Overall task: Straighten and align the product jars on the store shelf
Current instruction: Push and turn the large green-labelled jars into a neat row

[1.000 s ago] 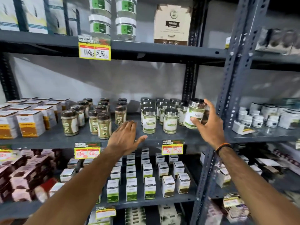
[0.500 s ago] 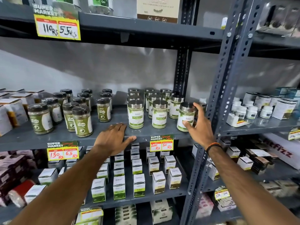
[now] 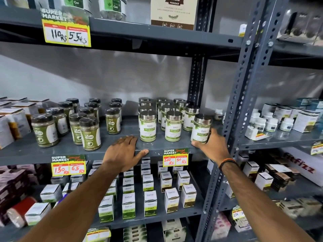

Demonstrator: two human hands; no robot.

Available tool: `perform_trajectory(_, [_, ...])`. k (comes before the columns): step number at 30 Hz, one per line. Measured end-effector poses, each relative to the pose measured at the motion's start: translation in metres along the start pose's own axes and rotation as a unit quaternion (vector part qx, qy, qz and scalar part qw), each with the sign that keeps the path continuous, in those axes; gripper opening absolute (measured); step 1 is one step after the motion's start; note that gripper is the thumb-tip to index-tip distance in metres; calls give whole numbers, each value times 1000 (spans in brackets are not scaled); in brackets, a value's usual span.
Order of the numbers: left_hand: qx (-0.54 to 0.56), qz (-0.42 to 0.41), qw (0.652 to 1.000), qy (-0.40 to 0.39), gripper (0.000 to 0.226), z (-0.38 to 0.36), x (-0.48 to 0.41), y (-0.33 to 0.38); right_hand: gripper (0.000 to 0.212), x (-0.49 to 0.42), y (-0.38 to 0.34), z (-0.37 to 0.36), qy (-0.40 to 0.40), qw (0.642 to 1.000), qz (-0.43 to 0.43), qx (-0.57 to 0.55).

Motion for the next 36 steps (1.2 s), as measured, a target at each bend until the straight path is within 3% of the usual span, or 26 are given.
perform_trajectory(6, [-9,-2,1000,-1,99,2,1,1,57,-19,-5,-11,-24,999,-7,34])
perform_trajectory(14, [-19,-5,1000,-7,101,0,0,1,59,-16,1,-16,22,1000,-13,15])
perform_trajectory(36, [-18,-3,1000,-9,103,5,3,1,43,-10,-4,-22,34,998,-39,42])
Point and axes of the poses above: each hand's wrist, its own x-axis away from the middle knuckle, its own z-axis out of the back of the hand, y = z × x, the point moved 2 cm from there along -x, towards the middle knuckle, and after that the axes turned 15 degrees about -x, right-handed, at the moved point
